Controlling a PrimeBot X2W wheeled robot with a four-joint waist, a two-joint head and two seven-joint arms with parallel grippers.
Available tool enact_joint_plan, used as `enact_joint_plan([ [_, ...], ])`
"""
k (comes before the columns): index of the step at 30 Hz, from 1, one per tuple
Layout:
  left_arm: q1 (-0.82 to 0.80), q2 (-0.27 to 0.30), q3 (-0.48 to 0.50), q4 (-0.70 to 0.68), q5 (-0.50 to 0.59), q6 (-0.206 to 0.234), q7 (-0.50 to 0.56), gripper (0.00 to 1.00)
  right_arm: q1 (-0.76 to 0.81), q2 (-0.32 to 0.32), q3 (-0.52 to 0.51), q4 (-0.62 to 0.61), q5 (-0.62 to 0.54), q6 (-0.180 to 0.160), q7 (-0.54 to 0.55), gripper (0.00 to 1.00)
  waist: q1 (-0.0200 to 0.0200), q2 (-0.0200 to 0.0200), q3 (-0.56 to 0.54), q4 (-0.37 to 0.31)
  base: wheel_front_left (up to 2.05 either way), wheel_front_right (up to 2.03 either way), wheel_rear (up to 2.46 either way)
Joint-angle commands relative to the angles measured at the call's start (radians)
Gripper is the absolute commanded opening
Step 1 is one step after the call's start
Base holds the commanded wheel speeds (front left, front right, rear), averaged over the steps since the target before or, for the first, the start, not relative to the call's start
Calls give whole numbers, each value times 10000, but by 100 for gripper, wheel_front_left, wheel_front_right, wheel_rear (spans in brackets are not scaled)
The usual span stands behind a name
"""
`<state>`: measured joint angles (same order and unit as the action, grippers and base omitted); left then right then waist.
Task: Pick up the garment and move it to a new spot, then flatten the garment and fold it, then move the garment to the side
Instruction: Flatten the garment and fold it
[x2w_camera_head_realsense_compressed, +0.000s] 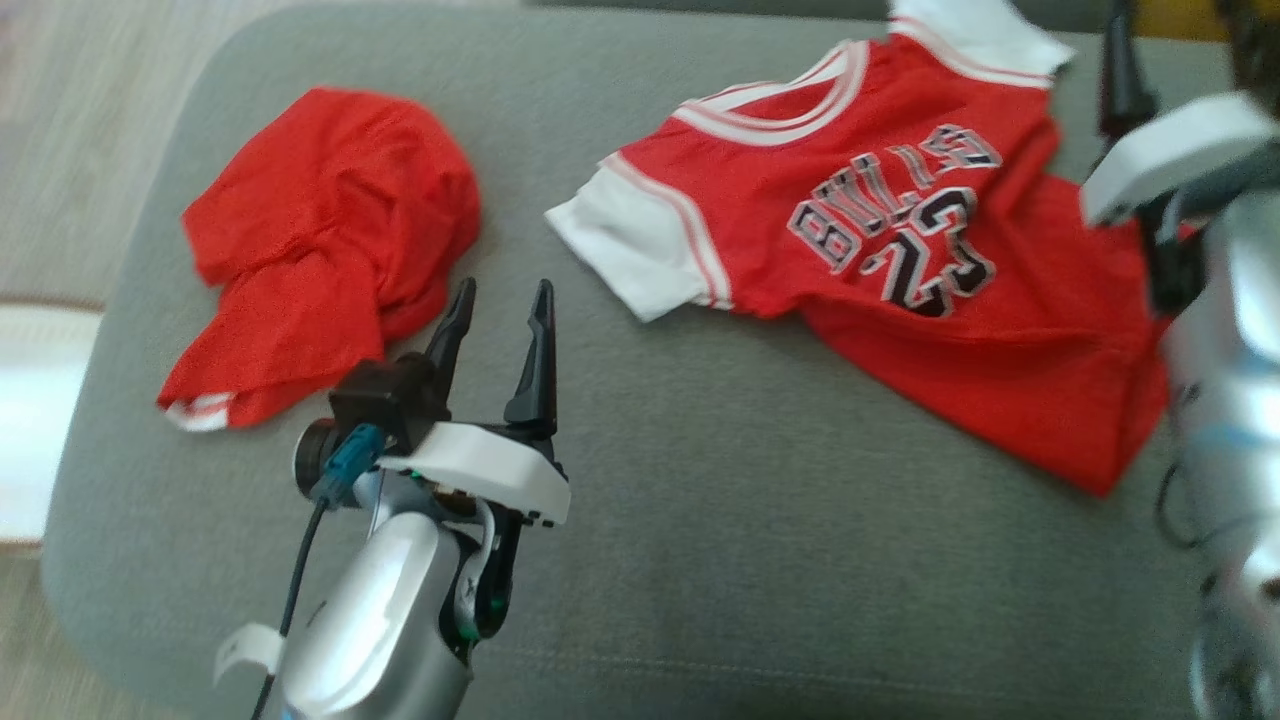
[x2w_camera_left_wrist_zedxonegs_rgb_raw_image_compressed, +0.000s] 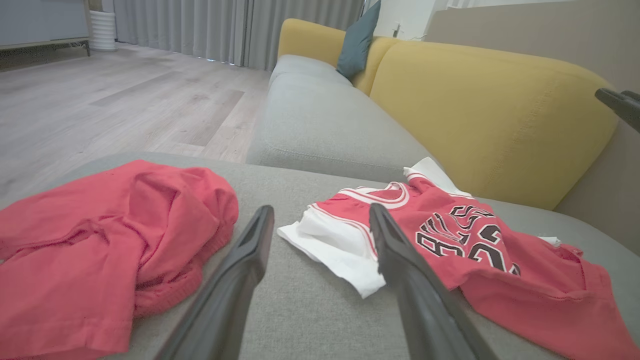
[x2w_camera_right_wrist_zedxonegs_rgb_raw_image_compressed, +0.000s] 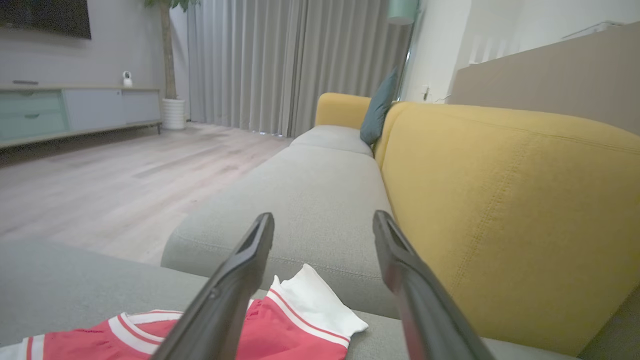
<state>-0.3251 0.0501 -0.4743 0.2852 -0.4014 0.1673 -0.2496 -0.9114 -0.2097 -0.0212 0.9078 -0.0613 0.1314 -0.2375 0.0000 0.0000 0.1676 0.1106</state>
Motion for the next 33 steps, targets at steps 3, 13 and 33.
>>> enact_joint_plan([
  [3, 19, 98, 546, -521, 201, -12, -122, 100, 961, 455, 252, -1394, 741, -7, -152, 100, 0, 0, -506, -611, 0, 0, 0],
  [13, 752, 39, 1060, -926, 488, -189, -122, 100, 5507, 1468, 1, -5452, 1571, -7, 124, 100, 0, 0, -986, -1053, 0, 0, 0],
  [33, 826, 3, 766, -937, 535, -388, -122, 100, 6430, 1593, -1823, -5778, 2102, -7, 2362, 100, 0, 0, -138, -499, 0, 0, 0],
])
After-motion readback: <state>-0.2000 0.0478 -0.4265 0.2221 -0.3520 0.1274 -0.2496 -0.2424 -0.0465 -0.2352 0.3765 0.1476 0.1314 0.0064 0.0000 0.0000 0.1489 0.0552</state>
